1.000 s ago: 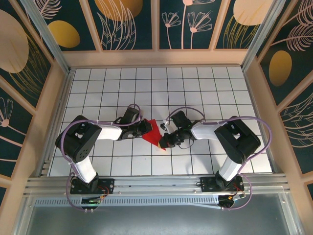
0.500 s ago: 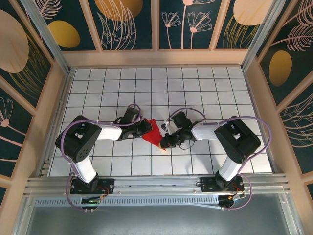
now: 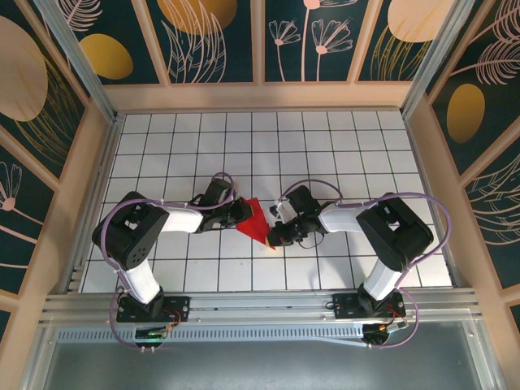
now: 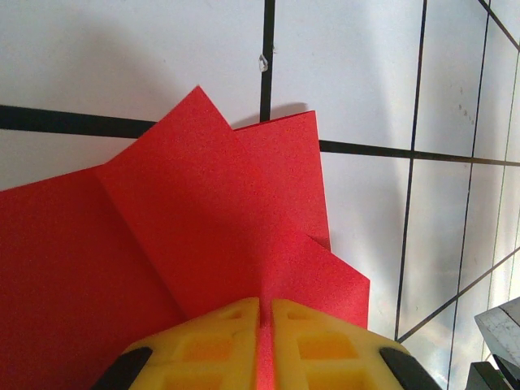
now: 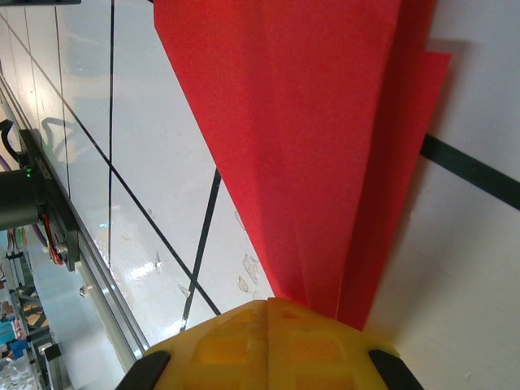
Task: Fold a paper plane with a square sheet of paper (fold left side to right side)
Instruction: Fourth fold the wing at the center of the table.
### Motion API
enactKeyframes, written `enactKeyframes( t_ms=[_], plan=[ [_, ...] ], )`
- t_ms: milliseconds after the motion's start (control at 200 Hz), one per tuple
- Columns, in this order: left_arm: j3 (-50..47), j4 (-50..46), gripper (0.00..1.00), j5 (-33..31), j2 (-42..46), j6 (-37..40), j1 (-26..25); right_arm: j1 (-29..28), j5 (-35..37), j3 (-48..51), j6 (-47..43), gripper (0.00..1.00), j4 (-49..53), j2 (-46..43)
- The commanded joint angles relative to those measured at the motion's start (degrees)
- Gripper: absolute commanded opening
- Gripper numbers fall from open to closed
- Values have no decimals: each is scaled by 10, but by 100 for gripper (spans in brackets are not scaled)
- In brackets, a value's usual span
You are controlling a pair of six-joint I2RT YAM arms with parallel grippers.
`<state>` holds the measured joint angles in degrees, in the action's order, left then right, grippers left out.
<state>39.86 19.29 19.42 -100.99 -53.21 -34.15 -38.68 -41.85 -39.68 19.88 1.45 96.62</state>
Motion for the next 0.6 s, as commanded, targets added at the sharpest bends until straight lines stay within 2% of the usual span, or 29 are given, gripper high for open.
enactKeyframes(
  t_ms=[0, 596],
  plan=[
    [-4, -45, 12, -30, -18, 6, 0, 6, 9, 11, 0, 0, 3, -3],
    [0, -51, 12, -32, -22, 7, 0, 10, 4, 17, -5, 0, 7, 1]
  ],
)
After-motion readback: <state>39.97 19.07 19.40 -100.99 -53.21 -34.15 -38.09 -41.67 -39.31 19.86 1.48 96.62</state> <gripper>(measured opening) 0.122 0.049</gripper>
